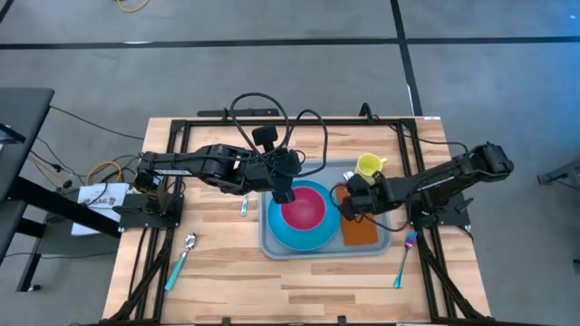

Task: Set up tray
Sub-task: Put the purple fork on the brown napkin

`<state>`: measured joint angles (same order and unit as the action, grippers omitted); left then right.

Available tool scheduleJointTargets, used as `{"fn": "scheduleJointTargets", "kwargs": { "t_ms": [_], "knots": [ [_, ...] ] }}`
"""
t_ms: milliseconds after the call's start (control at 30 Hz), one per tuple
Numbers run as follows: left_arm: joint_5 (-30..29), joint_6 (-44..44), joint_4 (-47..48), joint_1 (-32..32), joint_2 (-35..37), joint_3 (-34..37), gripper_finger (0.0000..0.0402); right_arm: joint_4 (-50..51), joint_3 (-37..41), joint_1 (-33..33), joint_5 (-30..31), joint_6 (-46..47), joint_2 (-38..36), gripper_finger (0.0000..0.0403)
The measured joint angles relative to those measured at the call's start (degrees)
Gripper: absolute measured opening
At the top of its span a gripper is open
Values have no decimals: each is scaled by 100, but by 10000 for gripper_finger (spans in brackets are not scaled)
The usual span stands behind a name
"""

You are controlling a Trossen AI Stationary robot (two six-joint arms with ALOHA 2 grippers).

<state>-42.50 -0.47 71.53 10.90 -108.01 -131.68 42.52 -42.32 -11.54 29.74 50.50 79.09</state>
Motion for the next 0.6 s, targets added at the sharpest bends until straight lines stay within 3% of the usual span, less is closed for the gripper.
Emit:
{"fn": "scheduleJointTargets", "kwargs": {
  "t_ms": [100, 233, 467, 600],
  "knots": [
    [7, 42, 20, 0, 0, 0, 0, 914, -385, -269, -139, 52, -189, 0],
    [-53, 140, 137, 0, 0, 0, 0, 1892, -922, -640, -918, 404, -340, 0],
    [-188, 246, 342, 0, -1, 0, 0, 1973, -1261, -1118, -3041, 1443, -454, 7],
    [-188, 436, 343, 0, -2, 0, 0, 2084, -1261, -1446, -3556, 2164, -360, 25]
  ]
}}
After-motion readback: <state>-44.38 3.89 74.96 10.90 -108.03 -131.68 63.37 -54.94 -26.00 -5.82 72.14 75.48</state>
